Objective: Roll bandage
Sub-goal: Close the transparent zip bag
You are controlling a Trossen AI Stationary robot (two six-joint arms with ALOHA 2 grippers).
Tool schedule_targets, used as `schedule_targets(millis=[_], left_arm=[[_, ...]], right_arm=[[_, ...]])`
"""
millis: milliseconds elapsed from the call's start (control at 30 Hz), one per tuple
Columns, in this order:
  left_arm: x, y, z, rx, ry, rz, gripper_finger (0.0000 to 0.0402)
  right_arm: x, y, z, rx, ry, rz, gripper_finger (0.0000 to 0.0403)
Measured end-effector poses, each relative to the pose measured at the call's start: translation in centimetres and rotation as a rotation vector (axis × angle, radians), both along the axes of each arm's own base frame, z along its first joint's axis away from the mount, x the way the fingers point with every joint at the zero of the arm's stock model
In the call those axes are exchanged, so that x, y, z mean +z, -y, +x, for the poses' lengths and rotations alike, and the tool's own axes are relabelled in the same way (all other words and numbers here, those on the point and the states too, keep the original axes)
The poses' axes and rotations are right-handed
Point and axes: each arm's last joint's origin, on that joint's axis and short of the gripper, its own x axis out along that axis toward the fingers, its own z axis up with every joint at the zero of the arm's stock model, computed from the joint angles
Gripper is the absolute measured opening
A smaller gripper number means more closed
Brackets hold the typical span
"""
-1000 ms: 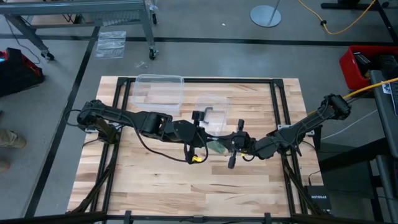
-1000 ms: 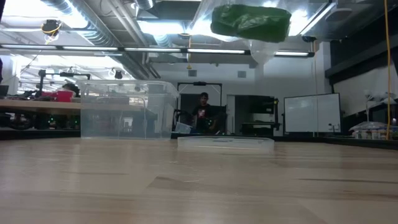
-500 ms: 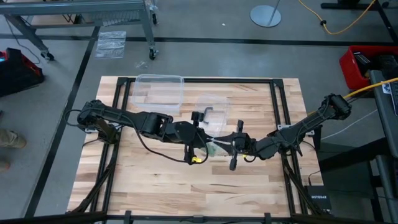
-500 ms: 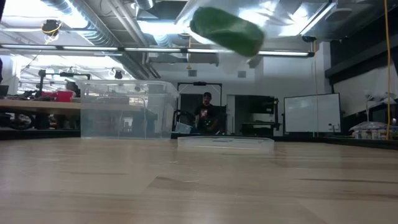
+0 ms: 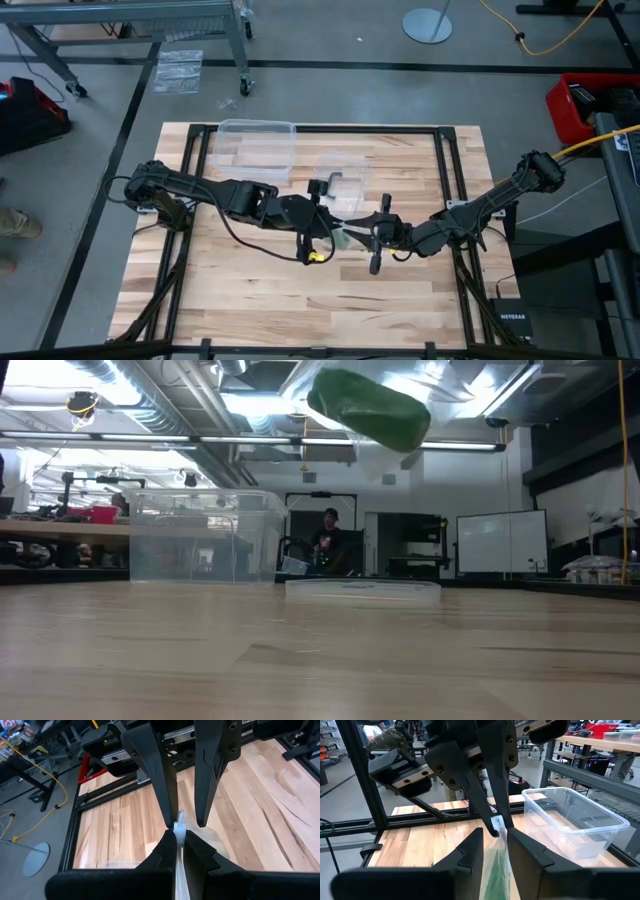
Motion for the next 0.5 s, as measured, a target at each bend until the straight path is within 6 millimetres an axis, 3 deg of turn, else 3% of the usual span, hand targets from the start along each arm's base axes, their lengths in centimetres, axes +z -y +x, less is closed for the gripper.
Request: schedule_targets(millis=[233,500], left_arm=[[0.04,0.31,-0.05,-0.009,0.005,-0.001,0.0003],[0.08,0.64,-0.1,-0.017,0.009,-0.002,0.0003]], right_arm=[[-0.07,0.01,-0.02,0.0,-0.008,-0.004,0.0086],[-0.08,-0.03,0.0,0.014,-0.009,-0.002,0.0031]])
